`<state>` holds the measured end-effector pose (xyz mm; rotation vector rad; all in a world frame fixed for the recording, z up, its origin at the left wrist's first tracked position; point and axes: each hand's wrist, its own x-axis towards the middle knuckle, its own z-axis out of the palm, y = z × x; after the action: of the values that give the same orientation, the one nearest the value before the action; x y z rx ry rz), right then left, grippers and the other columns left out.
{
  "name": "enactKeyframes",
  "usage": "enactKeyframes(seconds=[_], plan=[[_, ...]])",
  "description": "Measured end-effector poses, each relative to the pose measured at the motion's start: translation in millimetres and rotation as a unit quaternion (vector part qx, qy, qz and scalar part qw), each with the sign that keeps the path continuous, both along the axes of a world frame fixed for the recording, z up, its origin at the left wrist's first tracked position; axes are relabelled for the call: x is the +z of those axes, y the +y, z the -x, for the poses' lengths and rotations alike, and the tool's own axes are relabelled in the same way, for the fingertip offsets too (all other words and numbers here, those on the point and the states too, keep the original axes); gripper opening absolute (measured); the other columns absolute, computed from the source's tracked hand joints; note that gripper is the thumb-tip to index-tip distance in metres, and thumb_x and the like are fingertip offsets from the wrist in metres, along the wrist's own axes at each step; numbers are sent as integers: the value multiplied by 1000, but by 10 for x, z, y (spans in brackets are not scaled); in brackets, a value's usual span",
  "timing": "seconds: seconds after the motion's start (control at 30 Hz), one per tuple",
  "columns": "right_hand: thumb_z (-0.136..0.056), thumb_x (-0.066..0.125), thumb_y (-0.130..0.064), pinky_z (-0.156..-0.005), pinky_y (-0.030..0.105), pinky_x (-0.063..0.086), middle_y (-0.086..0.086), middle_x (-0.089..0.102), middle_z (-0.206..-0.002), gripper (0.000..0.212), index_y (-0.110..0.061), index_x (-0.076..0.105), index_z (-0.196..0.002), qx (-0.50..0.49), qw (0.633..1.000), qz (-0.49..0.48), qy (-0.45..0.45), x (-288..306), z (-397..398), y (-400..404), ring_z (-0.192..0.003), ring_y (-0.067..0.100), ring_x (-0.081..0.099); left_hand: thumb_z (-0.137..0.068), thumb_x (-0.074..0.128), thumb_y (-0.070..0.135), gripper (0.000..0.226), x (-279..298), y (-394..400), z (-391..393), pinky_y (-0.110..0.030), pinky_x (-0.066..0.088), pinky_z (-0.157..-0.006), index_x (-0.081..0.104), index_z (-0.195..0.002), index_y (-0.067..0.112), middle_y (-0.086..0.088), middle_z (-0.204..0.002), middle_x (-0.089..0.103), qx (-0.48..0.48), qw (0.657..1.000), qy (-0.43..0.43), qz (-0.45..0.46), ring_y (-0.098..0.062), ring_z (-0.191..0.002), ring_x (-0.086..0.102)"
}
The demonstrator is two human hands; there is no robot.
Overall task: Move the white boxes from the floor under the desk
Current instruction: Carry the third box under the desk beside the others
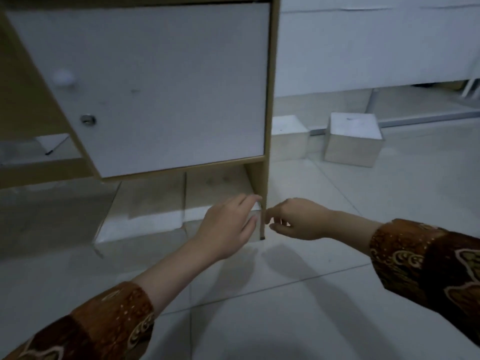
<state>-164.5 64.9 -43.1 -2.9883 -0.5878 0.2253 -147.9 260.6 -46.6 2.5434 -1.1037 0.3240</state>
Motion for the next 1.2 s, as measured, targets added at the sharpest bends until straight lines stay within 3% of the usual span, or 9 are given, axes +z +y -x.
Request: enactKeyframes(seconds=[0.3,0.7,0.87,1.03,1.2], plan=[[-93,45,-36,-80,38,53,2,71,-103,30,-21,60,-114,-160,985,-49,-36,-96,-408,-1539,-91,22,64,-93,45,28,37,-10,-1466,-256,-37,48,-91,49,-128,20,-2,-124,60,-5,1000,13,3,-21,-113,57],[-92,51,-30,-97,42,44,13,48,-134,44,-13,48,-132,-290,951,-95,-55,-622,-1637,-3474,-119,33,48,-86,43,30,42,-219,-2969,-1500,-40,45,-91,53,-124,16,-8,-116,63,89,995,26,-32,-30,-107,59],[-89,53,-30,-106,44,34,16,36,-145,58,-11,35,-140,-321,942,-81,-56,-793,-2294,-4180,-132,34,35,-84,41,33,44,-375,-3562,-2020,-39,40,-96,54,-123,16,-6,-114,65,93,994,11,-63,-29,-106,59],[-88,55,-36,-116,52,12,15,3,-160,80,-12,10,-150,-353,935,19,-22,-938,-2803,-4734,-147,33,3,-90,45,32,37,-413,-3977,-2380,-37,33,-101,52,-125,19,-3,-117,63,99,994,34,-30,-25,-109,58],[-85,55,-40,-115,57,9,12,24,-152,78,-10,19,-147,-369,927,60,23,-1138,-3002,-4970,-141,32,20,-92,48,31,34,-526,-4067,-2384,-34,31,-103,52,-124,21,-1,-118,64,100,992,71,4,-21,-112,57]])
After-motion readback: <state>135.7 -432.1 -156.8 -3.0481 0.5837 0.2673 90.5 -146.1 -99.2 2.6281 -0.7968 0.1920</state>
